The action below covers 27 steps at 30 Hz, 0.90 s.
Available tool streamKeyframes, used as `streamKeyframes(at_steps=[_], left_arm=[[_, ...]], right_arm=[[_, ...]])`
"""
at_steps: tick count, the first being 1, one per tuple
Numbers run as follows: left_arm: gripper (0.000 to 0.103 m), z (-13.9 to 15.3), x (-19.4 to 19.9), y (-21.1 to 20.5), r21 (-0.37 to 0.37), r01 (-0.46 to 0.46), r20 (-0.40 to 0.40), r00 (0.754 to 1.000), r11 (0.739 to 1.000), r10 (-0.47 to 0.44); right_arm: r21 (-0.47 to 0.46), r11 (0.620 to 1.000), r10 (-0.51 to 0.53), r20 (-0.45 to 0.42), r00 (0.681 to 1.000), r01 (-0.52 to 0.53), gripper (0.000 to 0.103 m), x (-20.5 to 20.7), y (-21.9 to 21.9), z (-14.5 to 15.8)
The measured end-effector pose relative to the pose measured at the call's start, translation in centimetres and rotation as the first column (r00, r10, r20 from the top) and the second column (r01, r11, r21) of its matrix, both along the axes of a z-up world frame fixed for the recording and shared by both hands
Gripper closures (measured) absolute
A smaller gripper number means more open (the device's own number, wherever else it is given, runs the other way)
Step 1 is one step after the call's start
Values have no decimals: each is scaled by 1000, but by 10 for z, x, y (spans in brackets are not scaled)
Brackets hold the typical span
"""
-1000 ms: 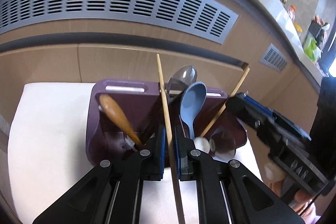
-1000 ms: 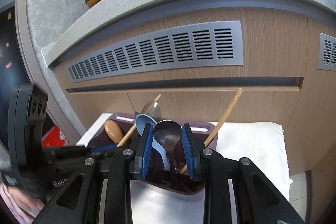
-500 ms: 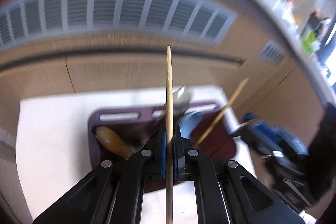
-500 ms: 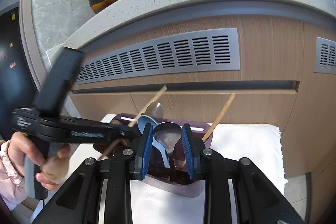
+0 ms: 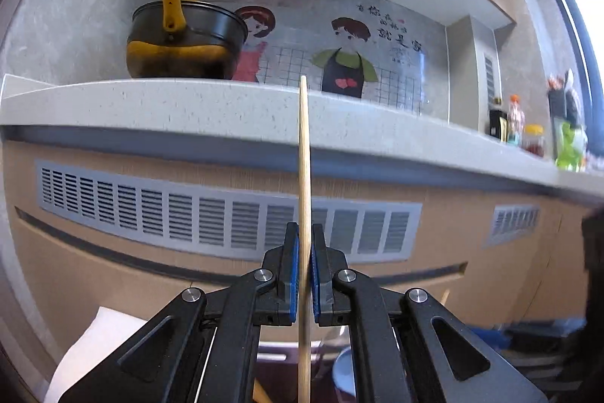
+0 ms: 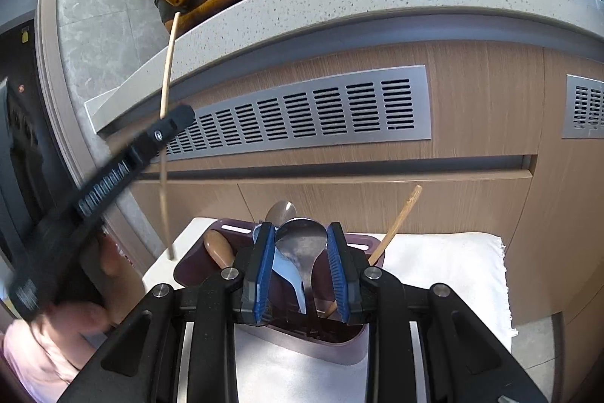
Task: Organize utensils
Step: 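Open both tools to release the spoon and chopstick into the caddy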
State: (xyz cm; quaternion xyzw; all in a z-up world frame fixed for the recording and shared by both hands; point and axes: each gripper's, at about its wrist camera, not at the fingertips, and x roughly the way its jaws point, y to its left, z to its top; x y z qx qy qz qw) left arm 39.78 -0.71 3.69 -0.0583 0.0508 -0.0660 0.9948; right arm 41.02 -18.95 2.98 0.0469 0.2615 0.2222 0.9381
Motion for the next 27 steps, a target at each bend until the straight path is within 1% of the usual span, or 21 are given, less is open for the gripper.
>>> streamKeyframes(at_steps=[1,3,6,9,13,14,15,16,17,18,20,22,24,26,27], left_arm=[[98,-6,2,1,-3,0,-8,1000,1000,0],[98,-19,2,11,-34,-4,-33,999,999,3],[98,-34,2,17,-62,-14,-55,998,998,11],[98,-47,1,21,-67,-9,-113,994,998,1],[96,-55,-6,23,-79,8,-174,984,997,-22],[96,-55,-8,24,-84,13,-187,982,996,-28],[95,-55,-11,25,-90,19,-205,978,996,-37],[93,-53,-14,27,-101,27,-223,973,994,-49],[90,-51,-18,29,-108,35,-243,968,993,-61],[82,-47,-20,29,-109,37,-255,965,993,-64],[59,-42,-30,31,-109,42,-286,956,993,-72],[53,-37,-45,35,-103,43,-322,944,994,-75],[52,-33,-61,37,-90,58,-360,929,994,-86],[41,-31,-77,38,-73,53,-392,917,996,-78],[38,-30,-86,39,-65,48,-407,911,997,-71]], right_arm=[[0,1000,2,-4,1000,-2,77,3,1,-1],[-1,1000,-1,-14,1000,0,77,6,1,-6],[1,1000,-2,-26,1000,2,77,11,2,-10],[-8,1000,1,-39,999,-2,77,12,5,-15],[-18,1000,-1,-56,998,0,77,12,8,-19],[-22,1000,-3,-67,998,1,76,13,8,-21],[-18,1000,-3,-96,995,2,76,13,7,-23],[-12,1000,-1,-111,994,0,76,12,5,-24],[-9,1000,1,-119,993,-3,73,11,5,-24],[-9,1000,1,-119,993,-3,69,11,5,-24],[-19,1000,-12,-117,993,10,64,-2,1,-22],[-23,1000,-21,-115,993,18,56,-16,-3,-19],[-19,1000,-27,-112,993,25,43,-23,-5,-17],[-19,998,-61,-103,993,59,40,-50,-9,-10],[-29,997,-74,-91,993,72,37,-61,-9,-8]])
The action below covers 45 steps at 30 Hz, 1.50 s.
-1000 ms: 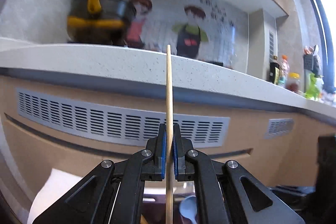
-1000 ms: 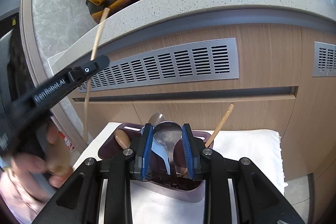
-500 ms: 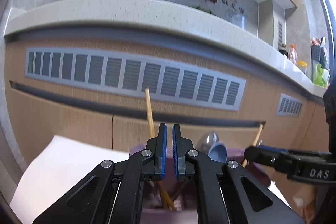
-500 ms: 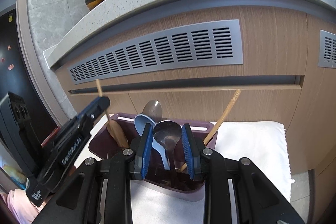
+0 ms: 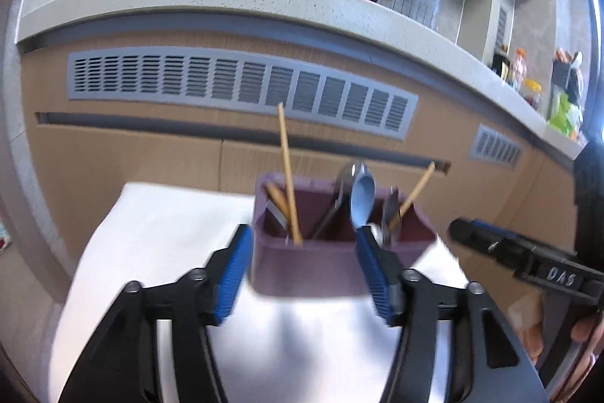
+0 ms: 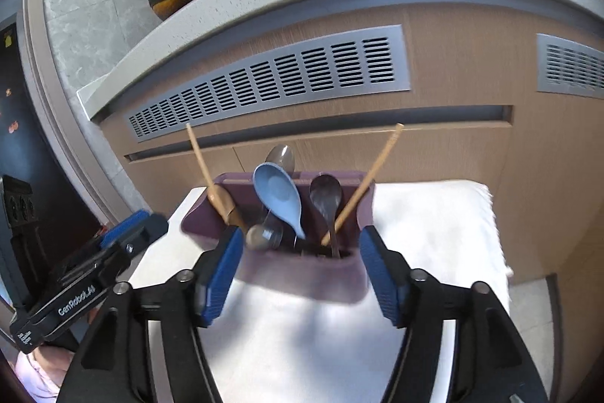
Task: Organize utensils
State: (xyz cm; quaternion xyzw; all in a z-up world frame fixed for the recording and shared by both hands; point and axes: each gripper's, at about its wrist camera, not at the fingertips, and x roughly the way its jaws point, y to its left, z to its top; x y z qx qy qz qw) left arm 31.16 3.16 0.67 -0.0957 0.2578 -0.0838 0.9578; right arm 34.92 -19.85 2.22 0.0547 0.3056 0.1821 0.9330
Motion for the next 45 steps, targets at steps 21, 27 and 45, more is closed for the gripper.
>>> streamKeyframes(at_steps=[21,27,45], left_arm=[[1,-8,-167,-18,183,-100,-6,995,978,102],[0,-5,-175,-23,184,-83,-10,996,979,86],[0,-7,-176,-27,185,-57,-28,998,981,64]], right_arm=[[-231,935,-233,171,957,269,0,-197,-2,-13],[-230,931,-242,191,951,283,0,-208,-1,-11],[-223,934,-243,169,955,278,0,-206,-6,-14]])
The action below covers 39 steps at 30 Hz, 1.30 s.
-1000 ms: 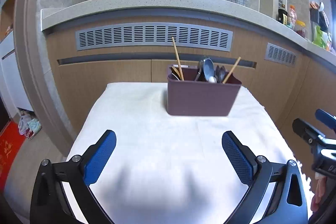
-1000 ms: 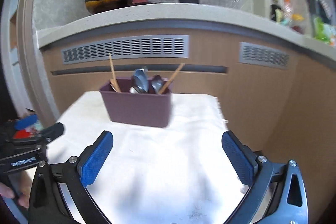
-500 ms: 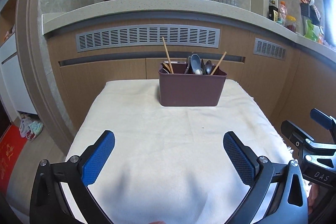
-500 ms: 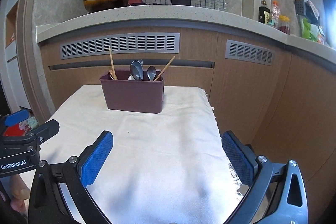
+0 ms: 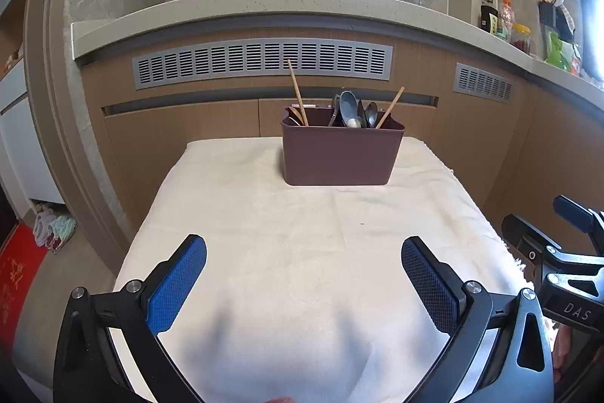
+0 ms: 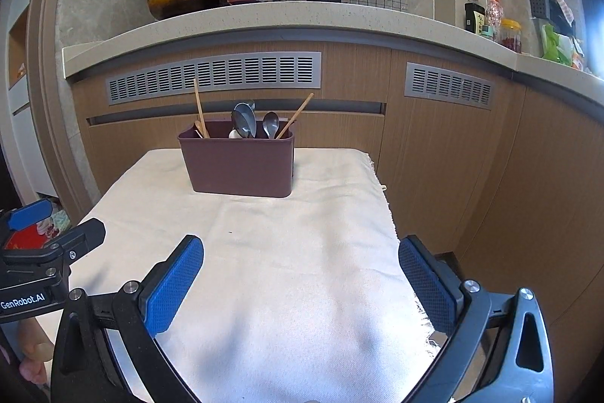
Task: Organize utensils
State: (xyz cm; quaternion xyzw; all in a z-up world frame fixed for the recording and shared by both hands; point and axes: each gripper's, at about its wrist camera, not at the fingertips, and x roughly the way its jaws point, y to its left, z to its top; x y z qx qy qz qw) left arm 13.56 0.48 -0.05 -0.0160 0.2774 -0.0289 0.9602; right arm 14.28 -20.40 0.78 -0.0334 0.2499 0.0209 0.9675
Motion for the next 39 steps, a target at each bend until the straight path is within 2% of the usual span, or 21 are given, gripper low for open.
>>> streamKeyframes(at_steps=[39], left_arm=[[0,3,-5,-3,6,12,5,1000,1000,-12]], right_arm=[[-7,1000,3,12,1000,-3,0,-2,1,4]])
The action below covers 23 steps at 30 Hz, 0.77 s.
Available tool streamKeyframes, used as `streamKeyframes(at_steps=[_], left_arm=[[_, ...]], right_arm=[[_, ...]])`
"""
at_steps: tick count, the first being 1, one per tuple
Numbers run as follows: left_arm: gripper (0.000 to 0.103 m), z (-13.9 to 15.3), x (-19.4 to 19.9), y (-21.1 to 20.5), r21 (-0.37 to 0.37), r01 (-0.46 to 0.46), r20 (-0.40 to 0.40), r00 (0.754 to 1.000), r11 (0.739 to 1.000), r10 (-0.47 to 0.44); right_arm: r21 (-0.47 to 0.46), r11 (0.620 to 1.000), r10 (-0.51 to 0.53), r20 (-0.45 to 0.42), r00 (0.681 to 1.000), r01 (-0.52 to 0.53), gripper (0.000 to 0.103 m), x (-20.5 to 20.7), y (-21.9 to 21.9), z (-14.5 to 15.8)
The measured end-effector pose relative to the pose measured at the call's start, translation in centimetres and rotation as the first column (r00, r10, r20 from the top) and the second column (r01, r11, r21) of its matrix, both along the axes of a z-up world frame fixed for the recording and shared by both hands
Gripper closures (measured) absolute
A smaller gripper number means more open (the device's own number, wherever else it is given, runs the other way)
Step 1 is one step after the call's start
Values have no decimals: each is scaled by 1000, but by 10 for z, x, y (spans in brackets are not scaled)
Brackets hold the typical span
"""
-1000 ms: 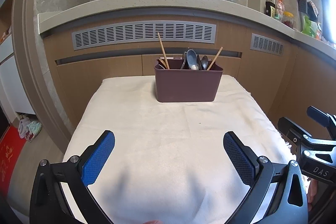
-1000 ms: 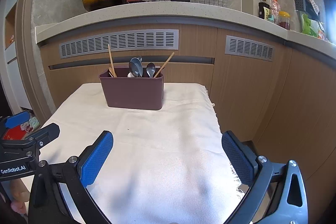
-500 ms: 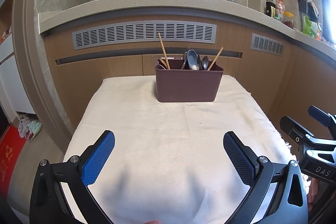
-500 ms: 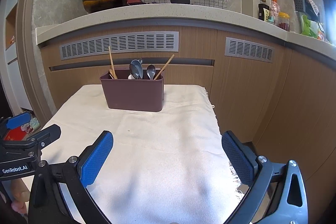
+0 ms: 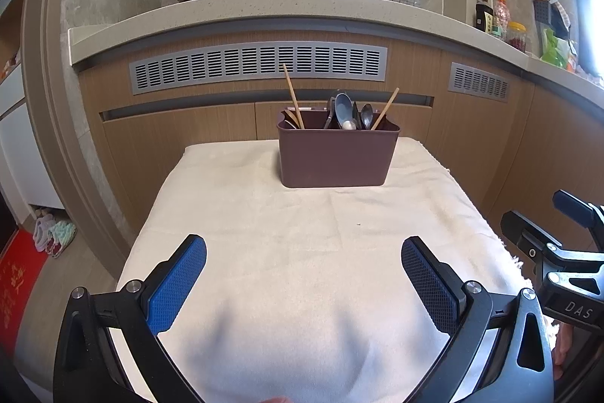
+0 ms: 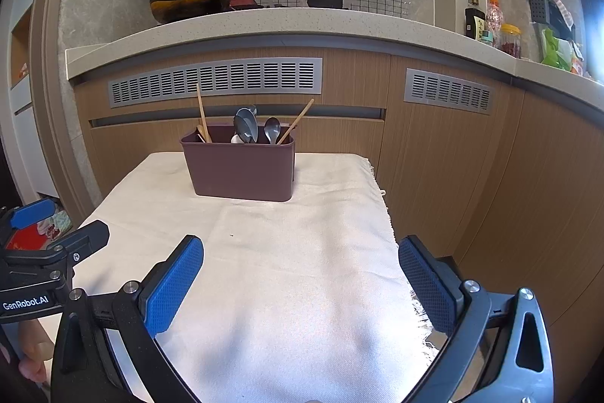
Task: Organize utensils
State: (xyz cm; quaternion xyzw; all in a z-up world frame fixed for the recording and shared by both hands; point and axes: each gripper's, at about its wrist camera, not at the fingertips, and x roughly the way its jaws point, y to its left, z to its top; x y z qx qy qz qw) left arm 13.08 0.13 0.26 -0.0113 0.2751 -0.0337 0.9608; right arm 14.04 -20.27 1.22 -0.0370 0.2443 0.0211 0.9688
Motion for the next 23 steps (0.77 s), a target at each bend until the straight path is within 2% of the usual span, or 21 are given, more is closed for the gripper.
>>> streamKeyframes(at_steps=[23], left_arm=[[0,1,-1,-1,23,-5,15,1000,1000,5]], right_arm=[[3,1000,0,0,1000,0,0,-1,-2,0]])
